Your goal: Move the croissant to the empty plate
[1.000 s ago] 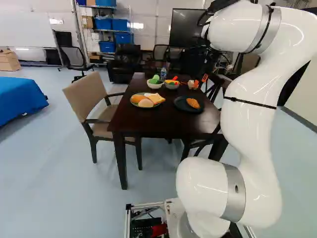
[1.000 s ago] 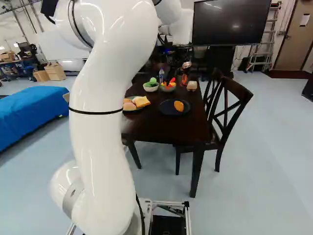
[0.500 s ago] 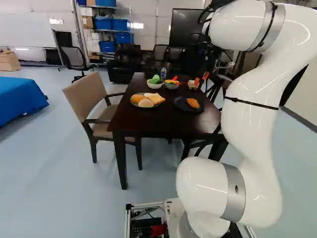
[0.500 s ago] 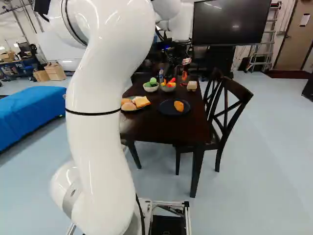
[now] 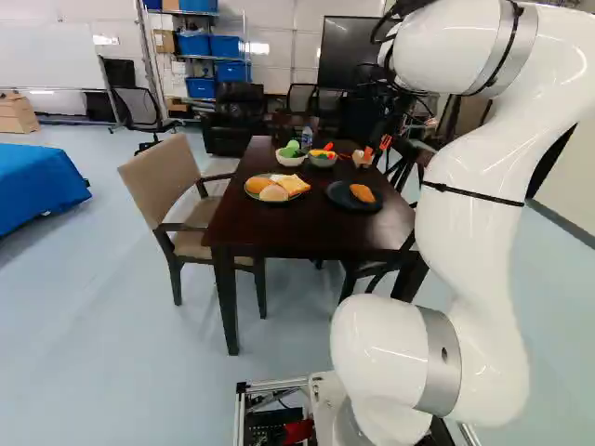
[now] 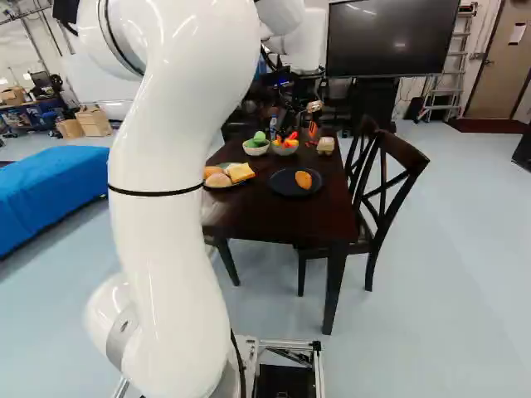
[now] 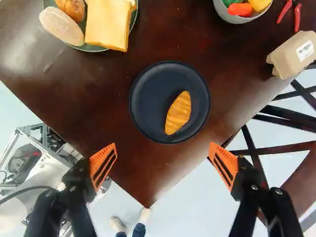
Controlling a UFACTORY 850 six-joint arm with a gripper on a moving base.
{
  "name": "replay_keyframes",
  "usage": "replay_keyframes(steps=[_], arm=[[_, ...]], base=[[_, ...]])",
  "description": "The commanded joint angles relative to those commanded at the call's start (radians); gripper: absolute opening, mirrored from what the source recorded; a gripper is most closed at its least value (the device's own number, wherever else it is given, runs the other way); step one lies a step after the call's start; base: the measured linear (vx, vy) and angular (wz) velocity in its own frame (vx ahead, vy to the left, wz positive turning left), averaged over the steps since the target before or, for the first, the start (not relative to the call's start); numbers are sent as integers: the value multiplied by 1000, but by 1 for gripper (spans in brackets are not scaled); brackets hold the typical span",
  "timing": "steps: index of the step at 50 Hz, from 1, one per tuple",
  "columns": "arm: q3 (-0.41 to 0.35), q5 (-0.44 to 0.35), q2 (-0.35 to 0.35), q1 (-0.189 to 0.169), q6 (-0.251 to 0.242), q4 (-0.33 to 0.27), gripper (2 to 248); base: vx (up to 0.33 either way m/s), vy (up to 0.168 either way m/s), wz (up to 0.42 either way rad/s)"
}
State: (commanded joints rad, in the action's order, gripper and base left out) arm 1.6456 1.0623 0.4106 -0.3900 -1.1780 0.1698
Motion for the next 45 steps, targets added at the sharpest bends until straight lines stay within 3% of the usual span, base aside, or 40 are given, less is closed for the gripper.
replay_keyframes(steps=[23,45], arm=[[-85,-106,-38,21,65,-9,247],[-213,-264,-94,53,161,-23,247]], base=[[0,0,0],[0,0,0]])
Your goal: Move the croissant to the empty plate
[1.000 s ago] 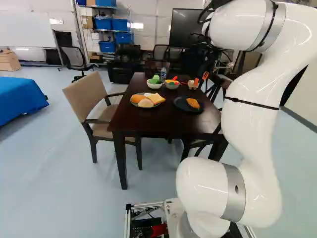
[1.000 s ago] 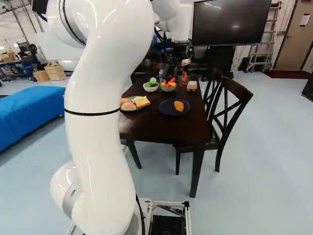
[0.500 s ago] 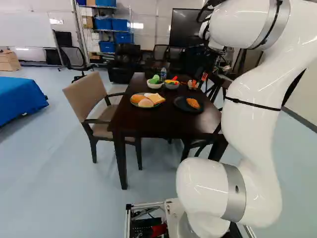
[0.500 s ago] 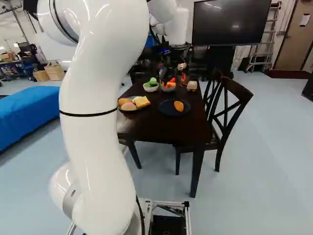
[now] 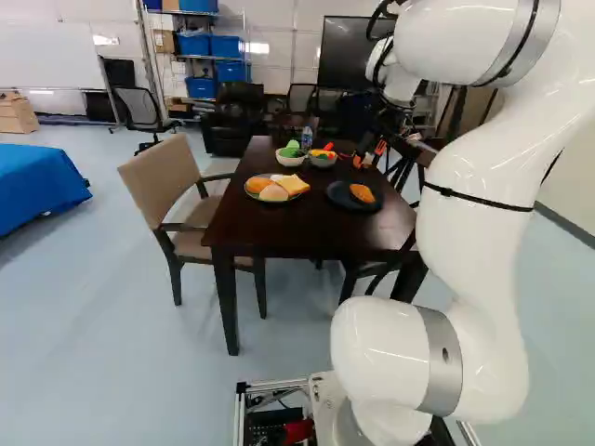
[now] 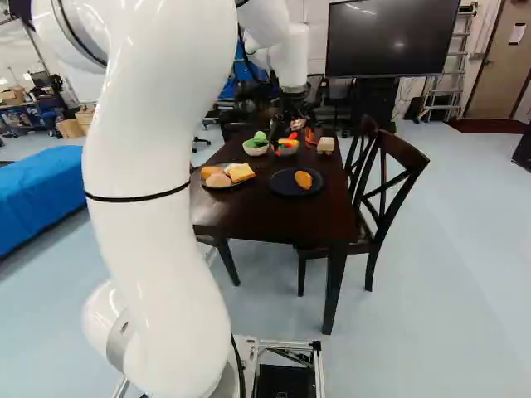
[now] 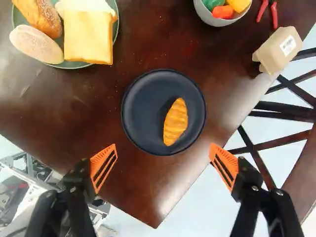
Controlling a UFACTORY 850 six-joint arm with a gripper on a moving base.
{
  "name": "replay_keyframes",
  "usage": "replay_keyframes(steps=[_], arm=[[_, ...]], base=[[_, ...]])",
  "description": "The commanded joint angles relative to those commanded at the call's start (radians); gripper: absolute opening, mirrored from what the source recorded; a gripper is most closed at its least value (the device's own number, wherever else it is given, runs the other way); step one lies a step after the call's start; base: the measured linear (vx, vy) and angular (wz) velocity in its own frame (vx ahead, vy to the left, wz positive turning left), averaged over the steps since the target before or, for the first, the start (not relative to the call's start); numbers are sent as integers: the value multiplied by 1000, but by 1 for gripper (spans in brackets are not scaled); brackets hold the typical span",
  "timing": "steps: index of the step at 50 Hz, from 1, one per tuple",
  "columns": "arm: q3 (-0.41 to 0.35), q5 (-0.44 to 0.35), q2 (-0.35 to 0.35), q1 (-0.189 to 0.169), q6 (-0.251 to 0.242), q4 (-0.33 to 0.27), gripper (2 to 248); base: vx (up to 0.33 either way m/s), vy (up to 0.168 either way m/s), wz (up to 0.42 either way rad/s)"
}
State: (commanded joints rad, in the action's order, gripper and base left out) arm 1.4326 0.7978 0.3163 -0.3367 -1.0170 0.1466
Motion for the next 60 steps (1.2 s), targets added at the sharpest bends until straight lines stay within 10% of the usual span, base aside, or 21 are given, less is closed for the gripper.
replay_keyframes(steps=[60], arm=[[-564,-701,-250,141,427,-61,247]], base=[[0,0,0]])
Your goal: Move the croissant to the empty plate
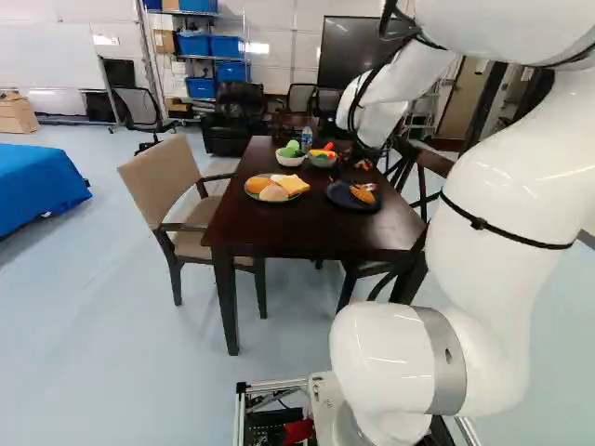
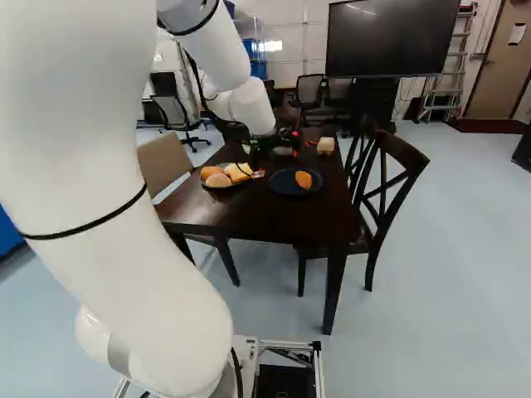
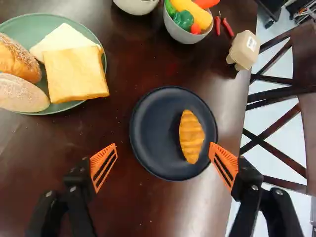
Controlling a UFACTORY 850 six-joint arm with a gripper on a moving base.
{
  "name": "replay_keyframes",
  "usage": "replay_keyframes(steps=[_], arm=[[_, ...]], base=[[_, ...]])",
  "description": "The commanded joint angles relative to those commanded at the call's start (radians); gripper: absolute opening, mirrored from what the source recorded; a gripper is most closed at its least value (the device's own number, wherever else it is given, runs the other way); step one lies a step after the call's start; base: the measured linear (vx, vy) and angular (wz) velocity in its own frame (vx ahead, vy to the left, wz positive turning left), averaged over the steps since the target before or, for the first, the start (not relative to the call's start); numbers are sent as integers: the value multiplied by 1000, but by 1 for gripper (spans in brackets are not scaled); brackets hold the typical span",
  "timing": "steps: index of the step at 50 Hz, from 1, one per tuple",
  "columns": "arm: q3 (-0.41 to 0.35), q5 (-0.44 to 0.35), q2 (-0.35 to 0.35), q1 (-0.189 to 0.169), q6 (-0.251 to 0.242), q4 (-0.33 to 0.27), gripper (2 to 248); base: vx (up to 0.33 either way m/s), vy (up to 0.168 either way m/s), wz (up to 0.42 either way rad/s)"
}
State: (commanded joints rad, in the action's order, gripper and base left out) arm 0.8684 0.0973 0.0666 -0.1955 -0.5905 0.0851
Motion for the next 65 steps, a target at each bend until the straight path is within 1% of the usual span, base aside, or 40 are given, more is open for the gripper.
replay_keyframes(steps=[20,36,51,65], arm=[[-219,-272,-97,55,166,-24,247],[-369,-458,-163,92,279,-40,247],[-486,-604,-215,122,368,-53,247],[-579,-719,-256,145,438,-63,247]], base=[[0,0,0],[0,0,0],[0,0,0],[0,0,0]])
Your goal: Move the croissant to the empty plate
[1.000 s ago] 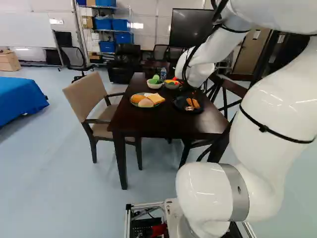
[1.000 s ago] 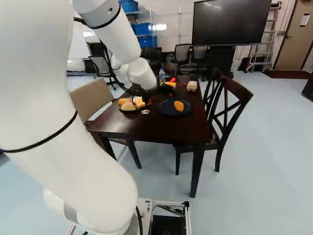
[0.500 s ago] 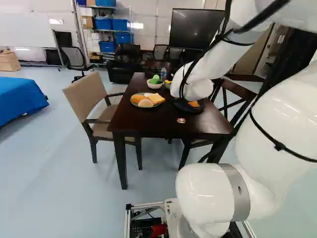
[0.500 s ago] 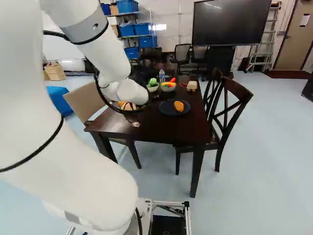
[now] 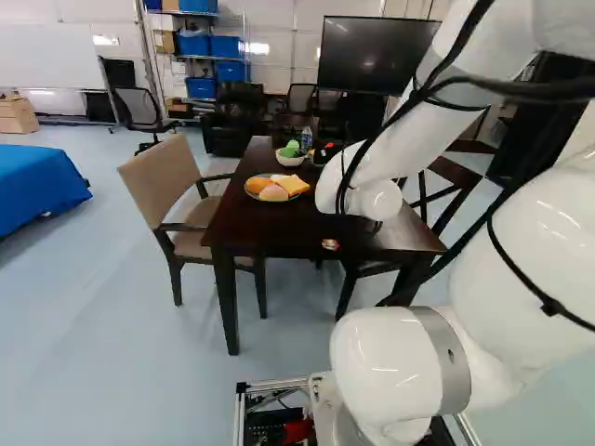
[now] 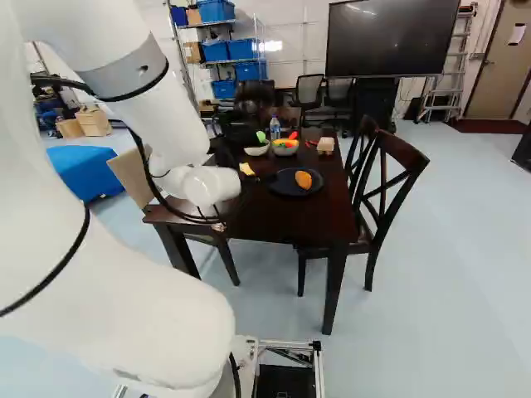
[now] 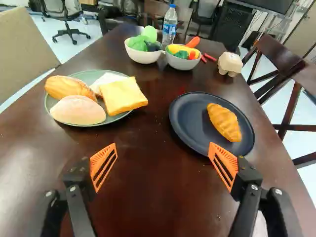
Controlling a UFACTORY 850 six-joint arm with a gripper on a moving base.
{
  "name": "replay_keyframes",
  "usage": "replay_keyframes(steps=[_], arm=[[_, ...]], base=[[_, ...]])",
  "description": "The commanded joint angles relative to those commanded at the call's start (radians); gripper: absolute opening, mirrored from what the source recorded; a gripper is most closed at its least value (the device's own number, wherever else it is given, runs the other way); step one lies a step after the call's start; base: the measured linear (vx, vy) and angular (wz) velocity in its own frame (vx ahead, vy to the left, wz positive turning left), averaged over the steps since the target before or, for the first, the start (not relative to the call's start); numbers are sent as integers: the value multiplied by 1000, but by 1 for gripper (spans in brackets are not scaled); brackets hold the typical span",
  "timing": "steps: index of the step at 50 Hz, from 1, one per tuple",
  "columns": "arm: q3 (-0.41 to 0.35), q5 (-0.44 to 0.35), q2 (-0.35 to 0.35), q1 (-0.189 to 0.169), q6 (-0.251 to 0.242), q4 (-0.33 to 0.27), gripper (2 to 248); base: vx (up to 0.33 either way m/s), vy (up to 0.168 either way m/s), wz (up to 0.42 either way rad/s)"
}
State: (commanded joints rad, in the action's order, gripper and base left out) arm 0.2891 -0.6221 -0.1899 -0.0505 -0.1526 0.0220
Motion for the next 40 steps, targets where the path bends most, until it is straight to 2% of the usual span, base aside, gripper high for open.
replay_keyframes(steps=[20,40], arm=[[-103,-128,-46,26,78,-11,247],[-170,-210,-75,42,128,-18,247]], base=[[0,0,0],[0,0,0]])
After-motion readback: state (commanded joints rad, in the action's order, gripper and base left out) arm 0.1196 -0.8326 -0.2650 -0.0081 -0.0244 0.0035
